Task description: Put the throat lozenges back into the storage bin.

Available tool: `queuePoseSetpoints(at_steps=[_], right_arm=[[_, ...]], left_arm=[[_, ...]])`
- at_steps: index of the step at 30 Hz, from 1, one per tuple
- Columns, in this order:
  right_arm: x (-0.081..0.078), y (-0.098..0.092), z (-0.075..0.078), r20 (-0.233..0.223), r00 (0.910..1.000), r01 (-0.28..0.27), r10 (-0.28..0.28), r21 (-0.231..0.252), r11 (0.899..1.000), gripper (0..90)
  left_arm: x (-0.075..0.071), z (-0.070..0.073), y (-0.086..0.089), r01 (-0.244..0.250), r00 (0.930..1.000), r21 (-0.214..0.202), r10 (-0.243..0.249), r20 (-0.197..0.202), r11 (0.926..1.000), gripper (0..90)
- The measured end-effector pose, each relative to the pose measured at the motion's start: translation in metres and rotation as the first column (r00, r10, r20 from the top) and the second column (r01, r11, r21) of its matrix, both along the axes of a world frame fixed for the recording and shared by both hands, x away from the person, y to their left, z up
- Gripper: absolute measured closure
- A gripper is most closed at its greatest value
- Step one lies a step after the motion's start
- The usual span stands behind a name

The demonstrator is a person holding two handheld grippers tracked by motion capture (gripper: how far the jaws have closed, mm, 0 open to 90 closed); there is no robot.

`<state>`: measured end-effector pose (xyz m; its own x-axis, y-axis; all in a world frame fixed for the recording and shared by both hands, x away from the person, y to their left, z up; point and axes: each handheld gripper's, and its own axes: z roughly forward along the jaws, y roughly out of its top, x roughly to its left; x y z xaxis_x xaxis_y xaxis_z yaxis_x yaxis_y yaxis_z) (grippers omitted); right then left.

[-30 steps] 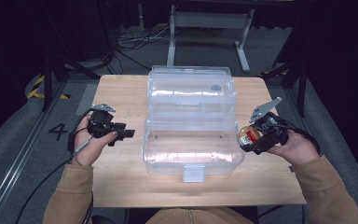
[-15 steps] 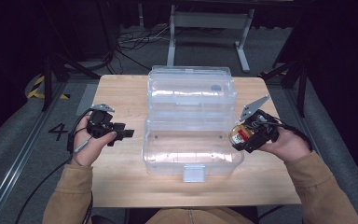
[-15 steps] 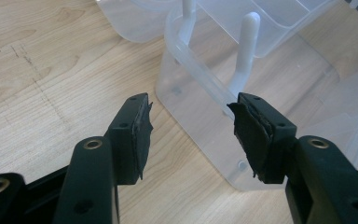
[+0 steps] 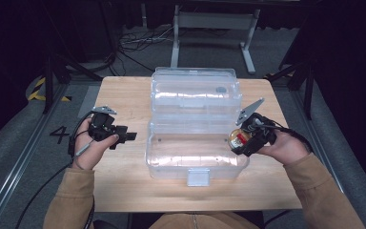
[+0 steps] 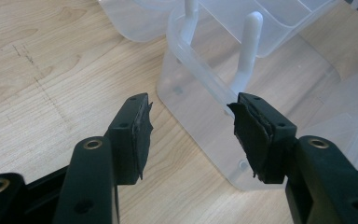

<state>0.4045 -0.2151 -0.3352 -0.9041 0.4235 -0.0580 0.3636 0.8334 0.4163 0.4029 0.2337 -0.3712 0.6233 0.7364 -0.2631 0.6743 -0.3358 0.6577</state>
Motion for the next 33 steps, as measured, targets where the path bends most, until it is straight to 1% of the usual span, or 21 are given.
queuePoseSetpoints(at_steps=[2,9,10,16,24,26,28,32,33], right_arm=[[0.000,0.003,-0.002,-0.013,0.9999,-0.006,0.006,0.000,1.000,19.6],[-0.001,0.012,-0.011,-0.030,0.9994,-0.017,0.016,-0.029,0.999,19.6],[-0.001,0.013,-0.013,-0.030,0.9993,-0.025,0.024,-0.028,0.999,19.7],[-0.001,0.018,-0.020,-0.039,0.9988,-0.030,0.028,-0.042,0.999,19.6],[0.000,0.024,-0.032,-0.066,0.9976,-0.025,0.021,-0.067,0.997,19.6],[0.001,0.024,-0.034,-0.063,0.9976,-0.031,0.026,-0.068,0.997,19.7],[0.001,0.026,-0.036,-0.072,0.9973,-0.022,0.016,-0.078,0.997,19.6],[0.002,0.027,-0.041,-0.066,0.9976,-0.024,0.018,-0.092,0.995,19.6],[0.002,0.028,-0.042,-0.071,0.9973,-0.026,0.019,-0.096,0.995,19.6]], left_arm=[[0.000,0.000,0.000,0.000,1.0000,0.000,0.000,0.001,1.0000,46.5],[0.000,0.000,0.001,-0.003,1.0000,0.000,0.003,0.001,1.0000,46.4],[0.000,0.000,0.002,-0.004,1.0000,-0.001,0.004,0.001,1.0000,46.4],[0.000,0.000,0.002,-0.003,1.0000,0.002,0.003,0.002,1.0000,46.1],[0.000,-0.001,0.002,-0.005,1.0000,0.000,0.005,-0.002,1.0000,46.0],[0.001,-0.001,0.002,-0.005,1.0000,0.001,0.005,0.002,1.0000,46.0],[0.000,-0.001,0.003,-0.005,1.0000,0.000,0.005,0.002,1.0000,46.0],[0.000,-0.001,0.003,-0.007,1.0000,-0.002,0.007,0.000,1.0000,46.0],[0.000,-0.001,0.003,-0.006,1.0000,-0.002,0.006,-0.002,1.0000,46.0]])
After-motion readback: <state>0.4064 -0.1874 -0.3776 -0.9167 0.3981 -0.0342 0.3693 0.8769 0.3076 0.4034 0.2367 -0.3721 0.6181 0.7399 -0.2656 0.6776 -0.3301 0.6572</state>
